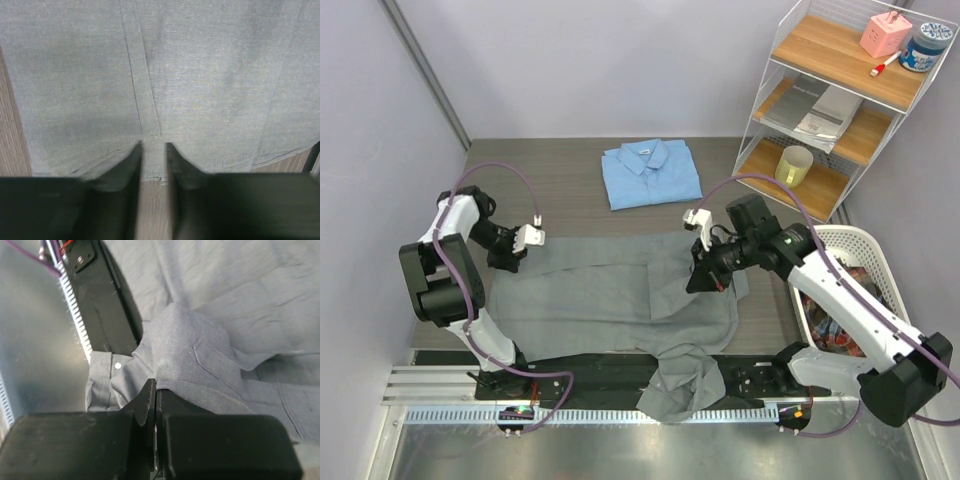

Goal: Fold and stack the long sleeve shirts
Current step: Fold the shirt

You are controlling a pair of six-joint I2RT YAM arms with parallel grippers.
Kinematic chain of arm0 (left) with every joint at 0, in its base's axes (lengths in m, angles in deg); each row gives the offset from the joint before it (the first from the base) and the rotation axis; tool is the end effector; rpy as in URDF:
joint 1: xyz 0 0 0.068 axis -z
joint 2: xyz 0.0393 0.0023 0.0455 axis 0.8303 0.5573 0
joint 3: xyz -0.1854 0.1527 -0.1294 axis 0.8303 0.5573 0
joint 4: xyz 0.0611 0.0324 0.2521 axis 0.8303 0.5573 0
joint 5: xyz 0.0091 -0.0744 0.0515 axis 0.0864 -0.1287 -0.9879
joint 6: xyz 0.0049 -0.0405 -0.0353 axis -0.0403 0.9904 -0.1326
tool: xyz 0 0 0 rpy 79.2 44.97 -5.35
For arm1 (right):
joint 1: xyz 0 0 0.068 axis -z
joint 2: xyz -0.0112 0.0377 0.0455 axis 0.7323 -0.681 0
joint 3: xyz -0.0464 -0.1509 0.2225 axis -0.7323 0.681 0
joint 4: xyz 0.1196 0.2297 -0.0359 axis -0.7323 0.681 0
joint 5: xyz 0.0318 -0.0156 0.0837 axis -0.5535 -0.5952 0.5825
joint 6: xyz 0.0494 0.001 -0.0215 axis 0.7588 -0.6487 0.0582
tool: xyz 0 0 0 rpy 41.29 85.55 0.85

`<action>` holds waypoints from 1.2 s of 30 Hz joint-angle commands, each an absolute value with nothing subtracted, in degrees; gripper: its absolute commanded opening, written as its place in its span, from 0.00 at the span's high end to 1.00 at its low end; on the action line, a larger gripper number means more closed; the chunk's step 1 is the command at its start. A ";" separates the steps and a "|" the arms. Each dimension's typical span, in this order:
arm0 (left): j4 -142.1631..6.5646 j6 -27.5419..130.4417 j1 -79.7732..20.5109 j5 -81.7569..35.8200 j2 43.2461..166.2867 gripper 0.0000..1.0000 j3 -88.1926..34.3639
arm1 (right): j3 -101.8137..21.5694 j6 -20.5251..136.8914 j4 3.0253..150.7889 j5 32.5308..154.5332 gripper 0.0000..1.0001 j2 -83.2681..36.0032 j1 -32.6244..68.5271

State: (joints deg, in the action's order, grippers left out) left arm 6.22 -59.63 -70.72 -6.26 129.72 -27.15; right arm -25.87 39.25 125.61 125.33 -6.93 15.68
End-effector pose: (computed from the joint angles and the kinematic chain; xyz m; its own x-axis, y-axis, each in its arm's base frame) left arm 0.2881 0.0594 0.2066 -0.1370 0.8882 -0.4385 0.9896 0.1030 -0.1005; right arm 0.1722 0.1316 0.3183 -0.5063 -0.4988 -0.7035 -0.8593 0.3602 0.3631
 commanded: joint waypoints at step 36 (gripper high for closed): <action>-17.13 -2.37 -53.53 36.54 97.58 0.00 -18.93 | -51.16 29.84 106.90 121.93 0.99 -34.40 0.41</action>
